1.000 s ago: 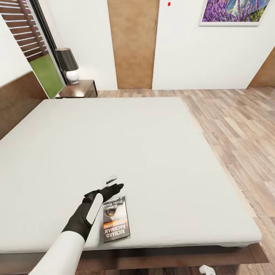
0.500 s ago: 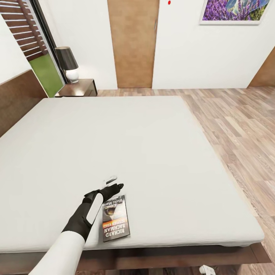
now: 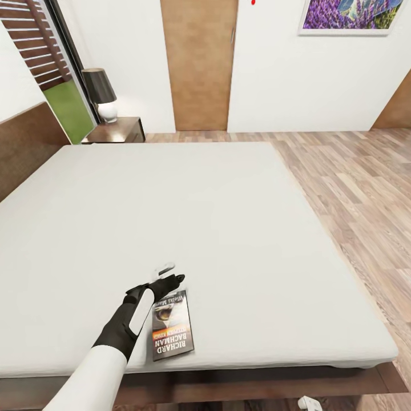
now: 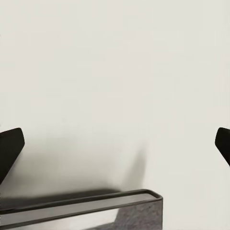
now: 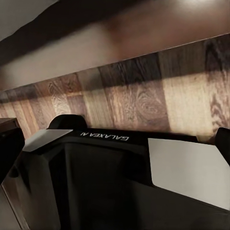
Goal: In the bedroom, move the book from the bed onto either nightstand, and place the two sandals side by side next to the bed.
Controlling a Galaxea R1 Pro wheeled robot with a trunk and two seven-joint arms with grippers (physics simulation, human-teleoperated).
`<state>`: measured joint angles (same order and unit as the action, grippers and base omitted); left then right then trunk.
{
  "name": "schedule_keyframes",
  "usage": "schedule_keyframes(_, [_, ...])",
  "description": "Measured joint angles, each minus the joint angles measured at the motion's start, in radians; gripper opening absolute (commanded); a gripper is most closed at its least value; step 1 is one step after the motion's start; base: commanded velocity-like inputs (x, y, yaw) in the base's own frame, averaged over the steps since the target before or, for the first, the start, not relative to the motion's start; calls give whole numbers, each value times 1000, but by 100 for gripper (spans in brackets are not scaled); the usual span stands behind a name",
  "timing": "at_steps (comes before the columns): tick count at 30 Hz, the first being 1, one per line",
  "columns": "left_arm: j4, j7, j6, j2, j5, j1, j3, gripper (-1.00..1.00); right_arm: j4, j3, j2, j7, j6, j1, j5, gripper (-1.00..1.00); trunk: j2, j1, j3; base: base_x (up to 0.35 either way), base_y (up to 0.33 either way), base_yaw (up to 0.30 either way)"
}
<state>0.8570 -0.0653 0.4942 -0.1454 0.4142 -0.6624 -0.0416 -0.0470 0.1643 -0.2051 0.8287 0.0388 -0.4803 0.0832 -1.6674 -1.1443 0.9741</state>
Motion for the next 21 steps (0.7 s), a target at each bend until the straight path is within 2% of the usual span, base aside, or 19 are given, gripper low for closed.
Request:
schedule_keyframes(3, [0,0,0,0,0,0,1,100,0,0,0,0,0,0,0,100,0,0,0,0,0,0])
schedule_keyframes(8, [2,-1,1,0,-9,0,-1,100,0,0,0,0,0,0,0,100,-35,-19,15,0,0,0])
schedule_keyframes(21, [1,0,-1,0,-8,-1,0,100,0,0,0,0,0,0,0,100,-35,-19,15,0,0,0])
